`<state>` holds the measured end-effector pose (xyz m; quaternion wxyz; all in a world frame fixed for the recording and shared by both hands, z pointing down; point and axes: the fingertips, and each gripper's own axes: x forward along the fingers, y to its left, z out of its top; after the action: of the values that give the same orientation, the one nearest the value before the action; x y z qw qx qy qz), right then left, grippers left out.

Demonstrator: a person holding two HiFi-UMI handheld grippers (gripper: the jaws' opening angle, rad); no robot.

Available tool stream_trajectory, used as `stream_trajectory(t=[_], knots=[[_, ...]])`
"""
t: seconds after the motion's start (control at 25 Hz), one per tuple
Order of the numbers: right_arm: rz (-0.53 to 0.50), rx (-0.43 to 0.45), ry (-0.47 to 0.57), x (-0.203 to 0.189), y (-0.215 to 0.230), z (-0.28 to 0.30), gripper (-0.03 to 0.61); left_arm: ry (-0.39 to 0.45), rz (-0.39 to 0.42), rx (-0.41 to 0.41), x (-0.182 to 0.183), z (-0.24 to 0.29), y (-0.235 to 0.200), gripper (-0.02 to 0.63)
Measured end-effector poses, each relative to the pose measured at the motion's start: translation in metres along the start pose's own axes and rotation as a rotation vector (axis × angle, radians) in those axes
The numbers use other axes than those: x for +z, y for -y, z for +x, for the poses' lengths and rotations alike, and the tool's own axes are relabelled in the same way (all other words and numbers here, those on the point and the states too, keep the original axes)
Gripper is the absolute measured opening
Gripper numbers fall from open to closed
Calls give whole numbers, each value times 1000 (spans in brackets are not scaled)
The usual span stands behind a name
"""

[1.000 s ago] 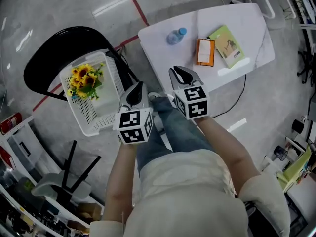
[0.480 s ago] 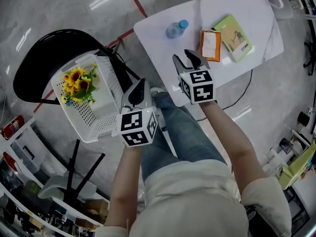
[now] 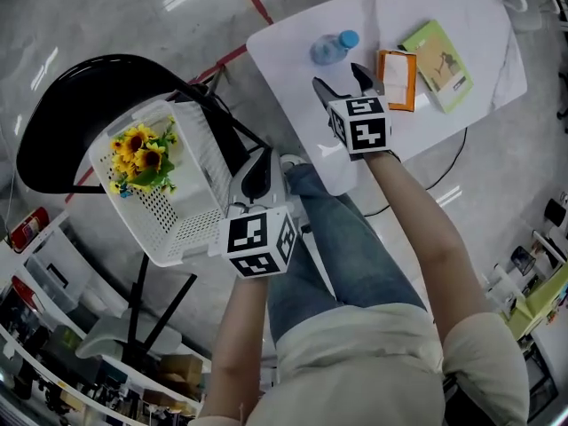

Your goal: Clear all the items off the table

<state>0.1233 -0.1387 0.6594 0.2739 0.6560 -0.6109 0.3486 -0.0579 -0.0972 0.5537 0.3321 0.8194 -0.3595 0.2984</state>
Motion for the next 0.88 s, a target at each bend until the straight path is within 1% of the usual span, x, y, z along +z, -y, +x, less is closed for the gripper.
stream_trajectory(t=[0.2, 0.32, 0.44, 0.8, 0.84, 0.88], knots=[[14, -12, 1, -4, 14, 27, 378, -10, -1, 11, -13, 5, -4, 9], [18, 8, 18, -2, 16, 41, 410, -19, -1, 11, -22, 7, -4, 9], [-4, 24, 23, -1, 17, 55, 427, -27, -8, 12, -32, 10, -3, 9], [-52, -12, 26, 4, 21, 82, 431, -40, -46, 32, -52, 12, -14, 10], [-57, -16, 27, 4, 21, 83, 426, -39, -50, 34, -53, 11, -15, 9], [-60, -23, 29, 5, 21, 83, 406, -37, -55, 35, -53, 10, -16, 10]])
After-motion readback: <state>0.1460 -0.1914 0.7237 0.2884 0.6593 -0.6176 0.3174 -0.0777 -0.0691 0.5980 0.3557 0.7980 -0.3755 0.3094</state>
